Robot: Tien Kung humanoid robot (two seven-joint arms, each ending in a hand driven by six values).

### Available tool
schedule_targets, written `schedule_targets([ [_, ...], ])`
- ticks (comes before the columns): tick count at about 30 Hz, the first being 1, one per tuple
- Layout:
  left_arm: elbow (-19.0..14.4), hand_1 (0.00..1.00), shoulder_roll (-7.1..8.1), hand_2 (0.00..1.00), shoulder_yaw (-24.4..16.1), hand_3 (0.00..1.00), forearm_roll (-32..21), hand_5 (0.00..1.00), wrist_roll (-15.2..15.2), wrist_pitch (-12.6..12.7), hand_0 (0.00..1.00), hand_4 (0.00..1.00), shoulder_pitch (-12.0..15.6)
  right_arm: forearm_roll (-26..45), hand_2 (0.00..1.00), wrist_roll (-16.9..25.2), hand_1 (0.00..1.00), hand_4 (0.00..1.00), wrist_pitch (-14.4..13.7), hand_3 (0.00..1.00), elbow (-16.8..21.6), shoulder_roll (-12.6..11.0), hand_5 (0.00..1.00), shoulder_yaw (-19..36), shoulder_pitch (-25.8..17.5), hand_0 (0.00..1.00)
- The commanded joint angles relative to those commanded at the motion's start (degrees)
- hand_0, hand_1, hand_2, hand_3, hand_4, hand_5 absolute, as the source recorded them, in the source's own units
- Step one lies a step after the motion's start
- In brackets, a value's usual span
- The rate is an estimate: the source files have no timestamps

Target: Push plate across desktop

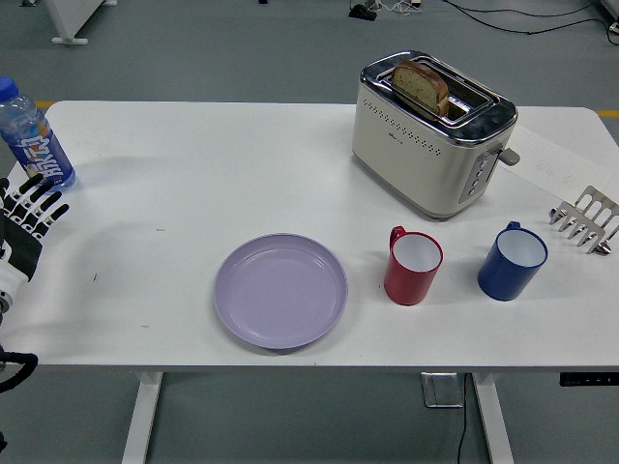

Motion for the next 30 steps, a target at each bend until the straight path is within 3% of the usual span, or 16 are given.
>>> schedule_targets([
  [30,0.06,0.799,0.48,0.781,2.36,0.722,-0.25,0.998,-2.01,-0.30,0.748,0.544,0.17,0.58,0.779,-0.38,0.717,0.326,-0.16,0.728,0.00,0.31,0.263,-0.56,-0.91,0.703],
])
